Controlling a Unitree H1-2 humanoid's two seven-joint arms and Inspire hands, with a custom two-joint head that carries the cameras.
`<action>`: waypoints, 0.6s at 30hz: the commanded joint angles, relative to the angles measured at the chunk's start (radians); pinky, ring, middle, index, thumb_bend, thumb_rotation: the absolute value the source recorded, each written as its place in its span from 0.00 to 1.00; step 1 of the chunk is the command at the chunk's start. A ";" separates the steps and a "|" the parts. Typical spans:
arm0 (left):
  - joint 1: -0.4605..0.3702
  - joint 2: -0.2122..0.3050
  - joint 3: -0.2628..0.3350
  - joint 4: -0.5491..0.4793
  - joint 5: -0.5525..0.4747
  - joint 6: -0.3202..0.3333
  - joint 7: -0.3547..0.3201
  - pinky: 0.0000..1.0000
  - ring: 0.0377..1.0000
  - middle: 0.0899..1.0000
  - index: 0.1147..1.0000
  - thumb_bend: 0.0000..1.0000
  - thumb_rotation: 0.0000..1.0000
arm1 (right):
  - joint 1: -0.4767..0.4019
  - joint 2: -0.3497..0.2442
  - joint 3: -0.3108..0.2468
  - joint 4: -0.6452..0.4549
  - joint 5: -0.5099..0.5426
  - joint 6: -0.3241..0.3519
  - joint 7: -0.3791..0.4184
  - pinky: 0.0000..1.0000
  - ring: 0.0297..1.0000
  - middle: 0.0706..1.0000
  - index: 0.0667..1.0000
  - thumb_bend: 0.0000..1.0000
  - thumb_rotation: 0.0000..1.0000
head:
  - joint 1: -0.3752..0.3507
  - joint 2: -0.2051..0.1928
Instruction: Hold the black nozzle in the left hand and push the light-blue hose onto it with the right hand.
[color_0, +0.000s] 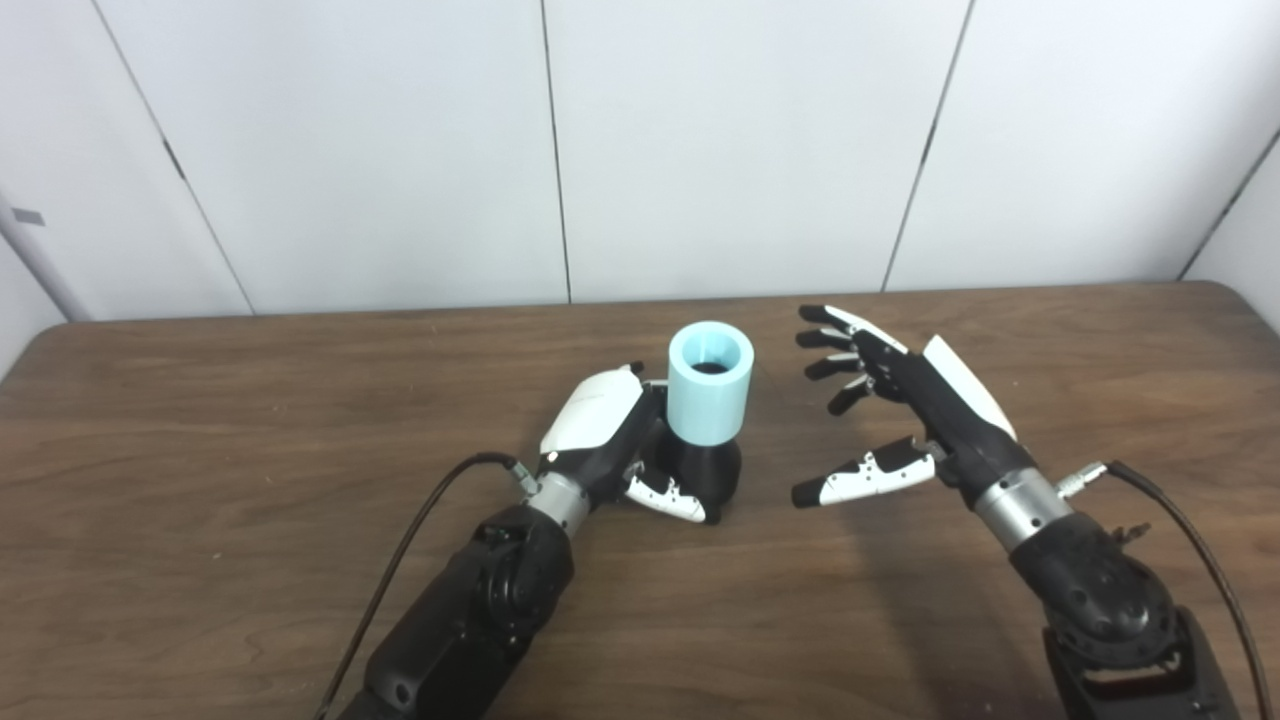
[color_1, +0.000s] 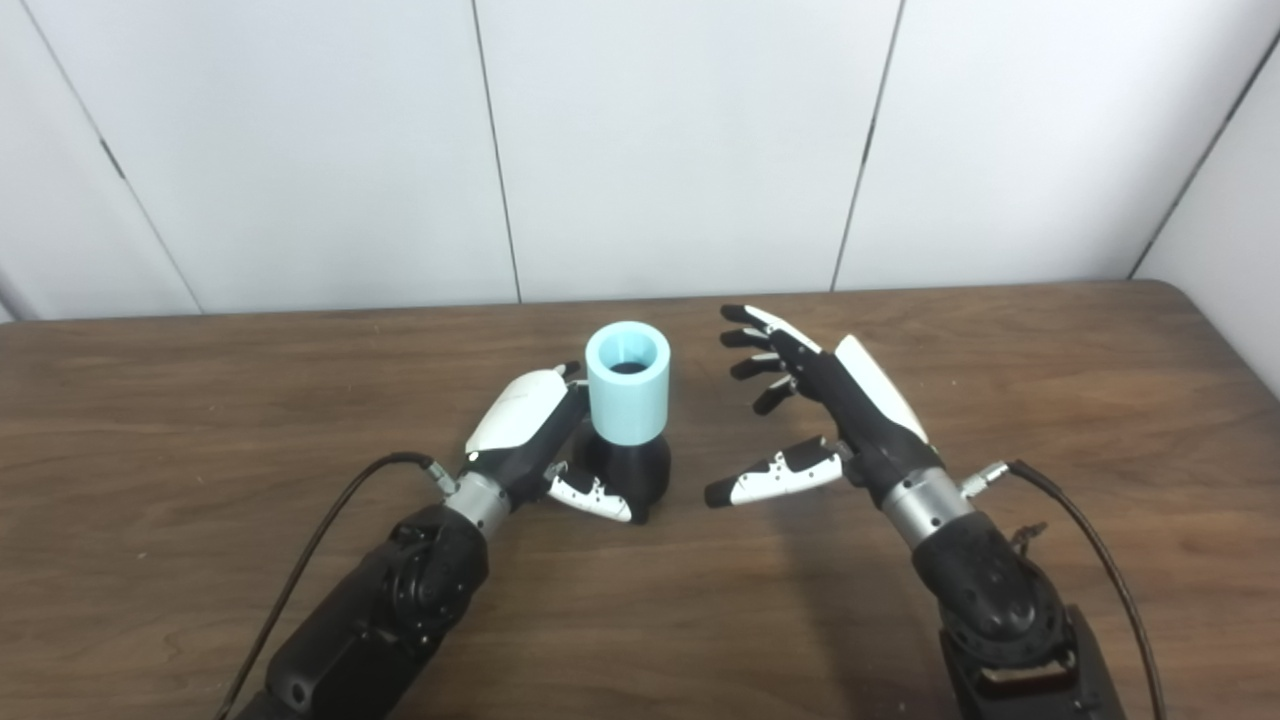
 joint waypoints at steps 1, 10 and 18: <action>0.055 0.025 -0.024 0.026 0.014 0.031 -0.091 1.00 0.62 0.43 0.45 0.52 0.00 | -0.017 0.011 -0.007 -0.018 0.018 -0.055 -0.036 0.57 0.74 0.83 0.89 0.77 0.00 | 0.002 0.001; 0.055 0.030 -0.015 0.004 0.010 0.064 -0.150 1.00 0.91 0.90 0.93 1.00 0.27 | -0.008 0.002 -0.004 -0.010 0.022 -0.066 -0.043 0.57 0.73 0.83 0.89 0.78 0.00 | 0.000 0.003; 0.058 0.028 -0.011 0.005 0.033 0.060 -0.152 1.00 0.94 0.92 0.95 1.00 0.28 | -0.002 -0.005 -0.007 -0.009 0.030 -0.075 -0.038 0.57 0.73 0.83 0.88 0.78 0.00 | 0.002 0.002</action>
